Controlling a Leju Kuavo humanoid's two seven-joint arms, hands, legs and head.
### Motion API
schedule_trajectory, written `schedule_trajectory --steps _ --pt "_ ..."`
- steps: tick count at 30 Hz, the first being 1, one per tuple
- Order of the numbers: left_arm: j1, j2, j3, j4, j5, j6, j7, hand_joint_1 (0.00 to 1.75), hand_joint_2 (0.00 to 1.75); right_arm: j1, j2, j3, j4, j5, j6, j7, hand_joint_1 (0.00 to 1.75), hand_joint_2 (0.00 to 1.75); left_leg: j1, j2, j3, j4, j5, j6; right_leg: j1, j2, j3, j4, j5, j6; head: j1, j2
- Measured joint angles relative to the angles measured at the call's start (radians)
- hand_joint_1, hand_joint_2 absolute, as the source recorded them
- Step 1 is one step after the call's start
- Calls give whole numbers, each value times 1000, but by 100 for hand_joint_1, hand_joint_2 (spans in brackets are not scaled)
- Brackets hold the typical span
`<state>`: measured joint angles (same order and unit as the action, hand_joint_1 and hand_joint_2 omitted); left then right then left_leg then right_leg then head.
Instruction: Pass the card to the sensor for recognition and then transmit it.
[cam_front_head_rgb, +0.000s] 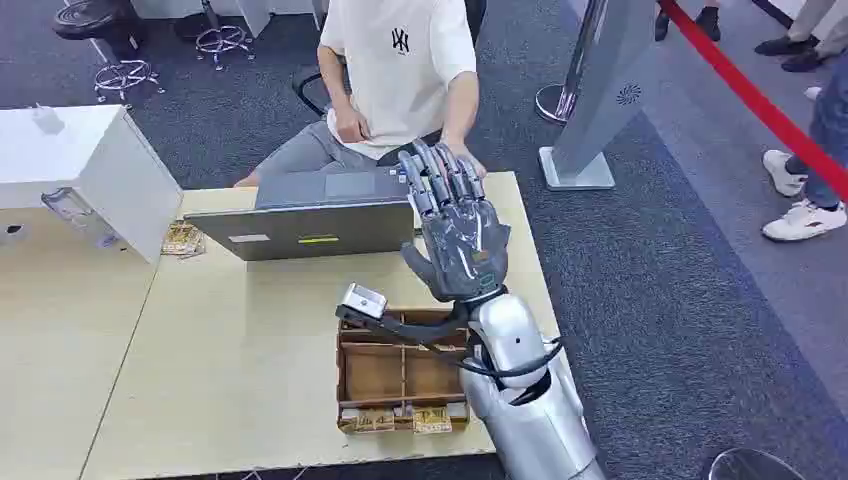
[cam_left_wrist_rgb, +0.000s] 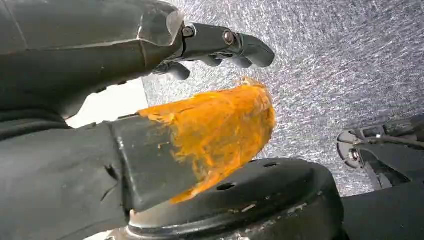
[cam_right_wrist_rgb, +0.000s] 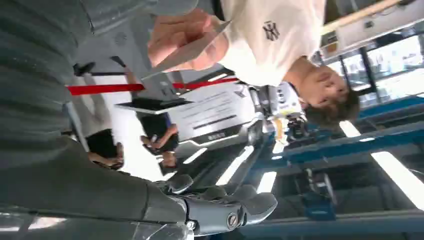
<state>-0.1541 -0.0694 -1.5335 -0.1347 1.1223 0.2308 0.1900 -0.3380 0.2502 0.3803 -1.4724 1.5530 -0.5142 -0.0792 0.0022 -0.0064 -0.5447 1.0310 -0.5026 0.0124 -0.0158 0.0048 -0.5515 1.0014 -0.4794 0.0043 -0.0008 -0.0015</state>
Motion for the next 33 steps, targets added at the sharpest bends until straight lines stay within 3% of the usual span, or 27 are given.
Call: schedule_trajectory --steps 4,5,6,7,8,25,29,33 --pt "0 -1 0 0 -4 -1 4 0 0 -41 -13 7 43 0 -2 55 5 175 0 0 0 0 0 0 0 0 0 0 0 0 0 0" --pt "0 -1 0 0 -5 -3 6 0 0 -53 -20 11 62 0 -5 65 58 175 0 0 0 0 0 0 0 0 0 0 0 0 0 0" --pt "0 -2 -1 0 -6 -4 6 0 0 -60 -24 16 74 0 -6 71 159 175 0 0 0 0 0 0 0 0 0 0 0 0 0 0" --pt "0 -2 -1 0 -6 -4 7 0 0 -64 -26 19 84 0 -7 77 159 175 0 0 0 0 0 0 0 0 0 0 0 0 0 0" --pt "0 -2 -1 0 -6 -6 8 0 0 -66 -29 21 92 0 -8 77 175 175 0 0 0 0 0 0 0 0 0 0 0 0 0 0" --pt "0 -3 -7 0 6 -10 16 0 0 -55 -59 29 138 0 -22 72 175 175 0 0 0 0 0 0 0 0 0 0 0 0 0 0" --pt "0 -3 -7 0 9 -9 18 0 0 -22 -50 14 127 -7 -19 17 175 175 0 0 0 0 0 0 0 0 -1 0 0 0 0 0" --pt "0 -6 -7 0 27 0 19 0 0 14 -34 -6 105 -131 -13 -81 175 175 0 0 0 0 0 0 0 0 -1 0 0 0 0 0"
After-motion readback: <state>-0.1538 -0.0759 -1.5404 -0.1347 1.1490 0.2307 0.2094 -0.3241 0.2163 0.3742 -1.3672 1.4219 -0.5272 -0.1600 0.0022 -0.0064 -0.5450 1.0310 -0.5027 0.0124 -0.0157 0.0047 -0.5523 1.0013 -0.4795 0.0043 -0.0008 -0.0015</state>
